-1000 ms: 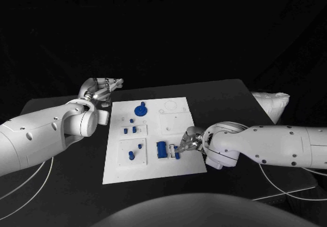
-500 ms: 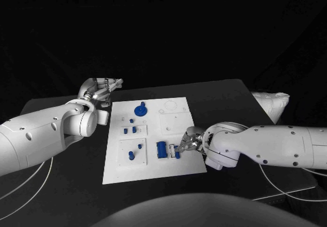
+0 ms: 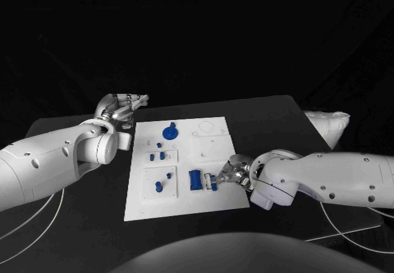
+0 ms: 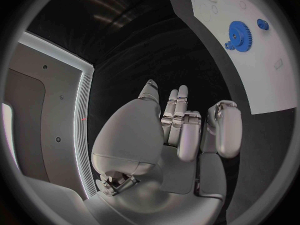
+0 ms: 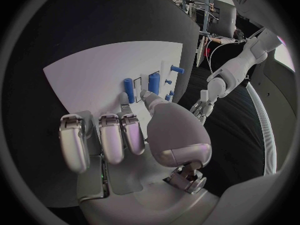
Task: Assemble the parts on the task board
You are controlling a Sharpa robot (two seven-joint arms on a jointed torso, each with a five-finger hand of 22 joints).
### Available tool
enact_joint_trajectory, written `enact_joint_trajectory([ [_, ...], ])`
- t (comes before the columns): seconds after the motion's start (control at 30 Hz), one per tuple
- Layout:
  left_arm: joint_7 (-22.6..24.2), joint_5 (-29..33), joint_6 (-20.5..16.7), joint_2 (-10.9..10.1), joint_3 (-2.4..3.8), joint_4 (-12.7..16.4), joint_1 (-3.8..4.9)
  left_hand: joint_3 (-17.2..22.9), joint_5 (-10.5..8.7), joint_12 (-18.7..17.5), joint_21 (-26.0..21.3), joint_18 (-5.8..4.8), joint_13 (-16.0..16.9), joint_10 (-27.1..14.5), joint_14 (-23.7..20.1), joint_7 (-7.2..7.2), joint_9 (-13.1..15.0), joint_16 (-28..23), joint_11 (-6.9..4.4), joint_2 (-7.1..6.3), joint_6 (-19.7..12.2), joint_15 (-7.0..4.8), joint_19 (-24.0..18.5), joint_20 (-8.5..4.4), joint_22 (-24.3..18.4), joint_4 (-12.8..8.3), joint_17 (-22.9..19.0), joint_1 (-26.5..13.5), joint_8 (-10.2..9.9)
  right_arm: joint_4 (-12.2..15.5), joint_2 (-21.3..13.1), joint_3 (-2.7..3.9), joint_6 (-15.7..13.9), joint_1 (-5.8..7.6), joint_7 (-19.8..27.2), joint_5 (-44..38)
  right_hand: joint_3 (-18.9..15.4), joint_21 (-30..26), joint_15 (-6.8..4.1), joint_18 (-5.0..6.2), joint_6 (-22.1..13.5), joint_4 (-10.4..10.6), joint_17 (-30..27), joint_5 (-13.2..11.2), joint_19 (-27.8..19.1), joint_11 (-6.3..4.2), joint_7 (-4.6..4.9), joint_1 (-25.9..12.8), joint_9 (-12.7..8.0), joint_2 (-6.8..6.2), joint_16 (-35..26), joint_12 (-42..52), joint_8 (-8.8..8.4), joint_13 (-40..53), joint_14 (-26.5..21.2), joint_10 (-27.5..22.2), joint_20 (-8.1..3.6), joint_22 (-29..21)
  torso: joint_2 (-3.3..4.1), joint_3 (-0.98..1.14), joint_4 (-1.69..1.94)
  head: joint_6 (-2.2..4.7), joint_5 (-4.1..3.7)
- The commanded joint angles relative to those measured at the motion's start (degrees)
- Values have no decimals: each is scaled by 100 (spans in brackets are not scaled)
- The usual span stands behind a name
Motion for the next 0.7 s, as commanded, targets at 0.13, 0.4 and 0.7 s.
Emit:
enact_joint_trajectory([
  [0.13, 20, -25, 95, 17, 4, -4, 4, -45, 37, 16, -26, -18, 6, -33, 561, -21, 6, 2, 12, 56, -34, 22, 6, 20, 1239, -3, 1438, -17, 13, 27, -65, -32, 13, -18, -18, 674, -22, 26, 63, -82, -74, 47, 1505, -42, 600, 75, 75, -88, -337, 10, 36, 16, -145, 1507, 597, 591, 69, 1507, -2, 1, -4, 0, -11],
  [0.4, 15, -30, 98, 26, 4, -15, 4, -49, 37, 17, -26, -18, 6, -32, 560, -21, 7, 2, 11, 61, -34, 21, 6, 20, 1239, -4, 1438, -13, 14, 14, -65, -32, 36, -15, -41, 1081, -26, 26, 184, -82, -413, 34, 1505, -37, 600, 210, 221, -100, -655, 52, 36, 16, -441, 1507, 597, 591, 174, 1507, -1, 2, 2, 0, -14],
  [0.7, 10, -31, 94, 33, 4, -17, 4, -52, 38, 17, -27, -17, 7, -31, 560, -21, 7, 1, 11, 64, -34, 21, 5, 20, 1238, -4, 1437, -10, 15, -69, -11, -33, 23, -15, -70, 1275, 23, 26, 216, -82, -362, -74, 1505, -150, 600, 235, 238, 28, -779, 85, 36, 16, -441, 1507, 597, 591, 220, 1507, -2, -2, 1, 0, -19],
])
